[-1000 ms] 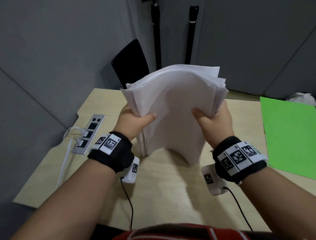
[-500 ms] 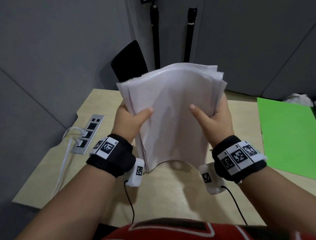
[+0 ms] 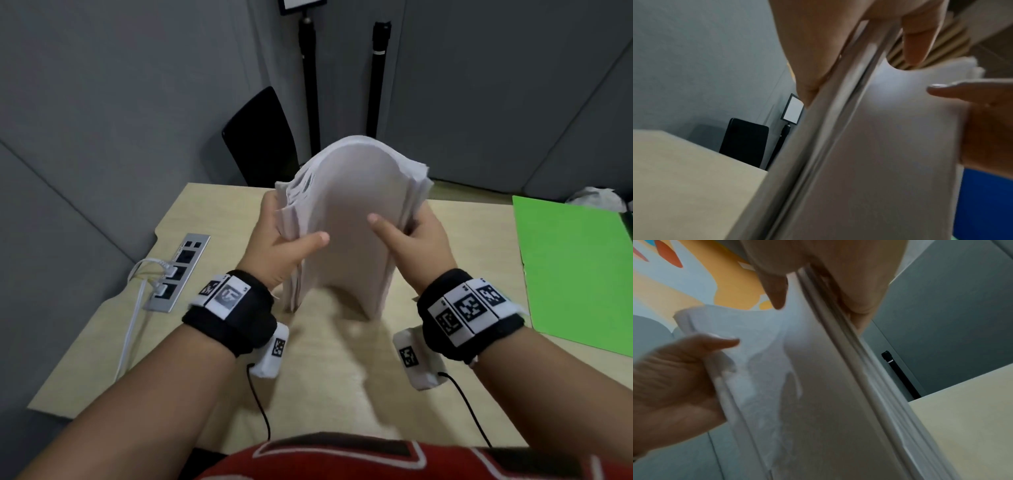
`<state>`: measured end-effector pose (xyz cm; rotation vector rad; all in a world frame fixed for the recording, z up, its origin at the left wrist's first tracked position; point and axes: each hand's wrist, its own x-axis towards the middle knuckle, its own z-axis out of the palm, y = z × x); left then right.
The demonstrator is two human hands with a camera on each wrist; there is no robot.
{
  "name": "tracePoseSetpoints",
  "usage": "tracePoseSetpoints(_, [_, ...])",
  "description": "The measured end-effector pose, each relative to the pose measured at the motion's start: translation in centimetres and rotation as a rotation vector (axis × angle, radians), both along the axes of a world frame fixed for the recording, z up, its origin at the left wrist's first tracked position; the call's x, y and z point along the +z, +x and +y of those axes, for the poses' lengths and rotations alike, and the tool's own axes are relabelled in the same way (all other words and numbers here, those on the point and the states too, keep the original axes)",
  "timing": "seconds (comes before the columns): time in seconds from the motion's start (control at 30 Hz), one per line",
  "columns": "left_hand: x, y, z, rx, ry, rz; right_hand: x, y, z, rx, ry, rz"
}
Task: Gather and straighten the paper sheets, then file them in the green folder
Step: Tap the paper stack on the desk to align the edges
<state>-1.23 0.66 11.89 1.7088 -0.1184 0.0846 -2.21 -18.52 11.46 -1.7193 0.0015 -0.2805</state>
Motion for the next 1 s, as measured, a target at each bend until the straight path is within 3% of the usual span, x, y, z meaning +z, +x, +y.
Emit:
tracePoseSetpoints(0.1, [0.1,0.5,-0.3,0.146,0.157,-0.004,0.2,0.5,0.1,-0.054,-0.112,0.018])
tracePoseSetpoints(0.2, [0.8,0.3,0.2,0.248,0.024,-0.083,0.8,0.0,-0.2,-0.097,0.004,-0.102])
tracePoseSetpoints(0.3, [-0.3,0.1,0.8,0.104,-0.037,-0.033,0.2,0.0,-0.4,-0.068,-0.007,-0.01])
tracePoseSetpoints(0.37, [-1.7,0.2,0.5,0.019,0.086,0.129,-0.3,0.2,-0.2,-0.012,-0.096,0.131])
tracePoseSetpoints(0.43, [-2.6,0.4,0.0,0.039,0.255,0.187,-0.6,0.2,0.2,0.028,-0.134,0.148])
tracePoseSetpoints(0.57, [-1.7,0.4,0.1,0.265,0.141,0.067,-0.6,0.1,-0.2,-0.061,-0.013,0.065])
tracePoseSetpoints(0.67, [-1.3,0.0,1.0,0.264,0.076,-0.034,-0.6,0.1,-0.8,-0.124,0.073,0.046])
tracePoseSetpoints(0.77, [-2.0,-0.2,0.9,0.109,0.196,0.119,-0.8,0.4,-0.8,-0.077,-0.021,0.093])
tracePoseSetpoints(0.83, [-2.3,0.2,0.8,0.171,0.248,0.197,-0.8,0.6,-0.7,-0.055,-0.098,0.124])
tracePoseSetpoints(1.0, [-0.7,2.2,2.3,0.283,0.474,-0.021,-0.8,1.5,-1.9,-0.193,-0.106,0.109])
